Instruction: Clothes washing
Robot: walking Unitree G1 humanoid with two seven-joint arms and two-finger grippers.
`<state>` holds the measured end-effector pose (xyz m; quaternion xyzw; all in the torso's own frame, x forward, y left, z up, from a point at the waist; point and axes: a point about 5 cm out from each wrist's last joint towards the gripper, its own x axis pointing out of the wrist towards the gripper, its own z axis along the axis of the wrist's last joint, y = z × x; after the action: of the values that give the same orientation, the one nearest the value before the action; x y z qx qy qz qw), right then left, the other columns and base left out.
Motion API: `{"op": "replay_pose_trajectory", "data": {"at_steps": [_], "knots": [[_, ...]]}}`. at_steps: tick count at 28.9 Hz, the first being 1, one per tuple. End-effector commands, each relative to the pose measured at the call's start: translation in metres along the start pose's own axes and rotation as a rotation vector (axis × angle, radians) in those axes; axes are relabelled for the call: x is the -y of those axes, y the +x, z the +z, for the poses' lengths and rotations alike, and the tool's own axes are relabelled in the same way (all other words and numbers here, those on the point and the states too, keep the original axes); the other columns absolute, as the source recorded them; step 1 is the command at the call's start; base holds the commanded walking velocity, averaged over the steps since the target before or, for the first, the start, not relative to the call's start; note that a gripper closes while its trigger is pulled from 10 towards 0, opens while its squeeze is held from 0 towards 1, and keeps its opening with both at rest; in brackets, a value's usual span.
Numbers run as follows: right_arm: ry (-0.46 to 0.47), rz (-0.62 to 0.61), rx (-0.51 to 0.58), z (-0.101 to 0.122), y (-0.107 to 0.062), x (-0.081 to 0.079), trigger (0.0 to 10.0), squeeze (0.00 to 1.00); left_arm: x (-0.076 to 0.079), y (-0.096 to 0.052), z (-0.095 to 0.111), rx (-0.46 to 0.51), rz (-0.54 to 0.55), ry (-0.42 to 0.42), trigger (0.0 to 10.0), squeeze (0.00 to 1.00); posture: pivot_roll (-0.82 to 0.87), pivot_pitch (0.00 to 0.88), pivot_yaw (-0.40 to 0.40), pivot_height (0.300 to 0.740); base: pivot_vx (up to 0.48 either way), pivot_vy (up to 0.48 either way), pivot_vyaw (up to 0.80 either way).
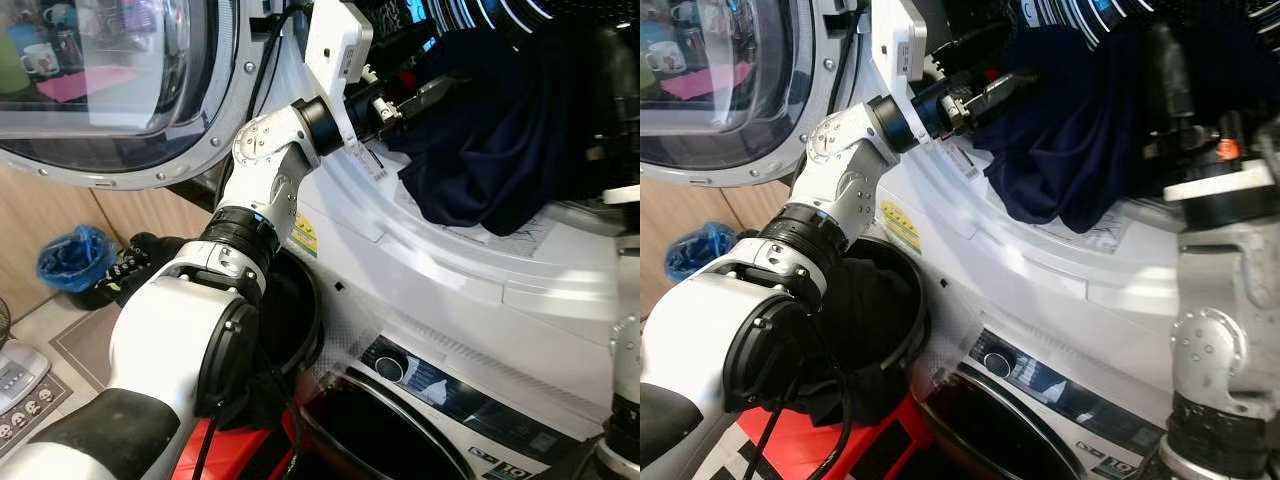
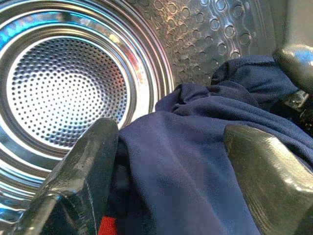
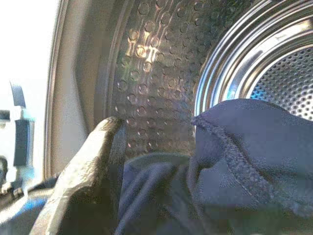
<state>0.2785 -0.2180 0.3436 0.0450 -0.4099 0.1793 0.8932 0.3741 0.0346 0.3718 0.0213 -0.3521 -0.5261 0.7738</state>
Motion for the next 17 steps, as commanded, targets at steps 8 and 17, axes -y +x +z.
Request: {"op": "replay_pose_trajectory", "data": {"at_steps": [8, 17], "knots": [[-0.256, 0.027, -0.135, 0.011, -0.022, 0.018, 10.0, 0.0, 0.005, 0.001, -0.002, -0.001, -0.029, -0.008, 10.0, 0.0, 0.01, 0.134, 0.004, 0.74, 0.0, 0.0, 0.0], [-0.279, 0.076, -0.039, 0.04, -0.041, 0.012, 10.0, 0.0, 0.006, 0.0, -0.004, -0.004, -0.031, -0.015, 10.0, 0.0, 0.01, 0.139, 0.004, 0.74, 0.0, 0.0, 0.0]]}}
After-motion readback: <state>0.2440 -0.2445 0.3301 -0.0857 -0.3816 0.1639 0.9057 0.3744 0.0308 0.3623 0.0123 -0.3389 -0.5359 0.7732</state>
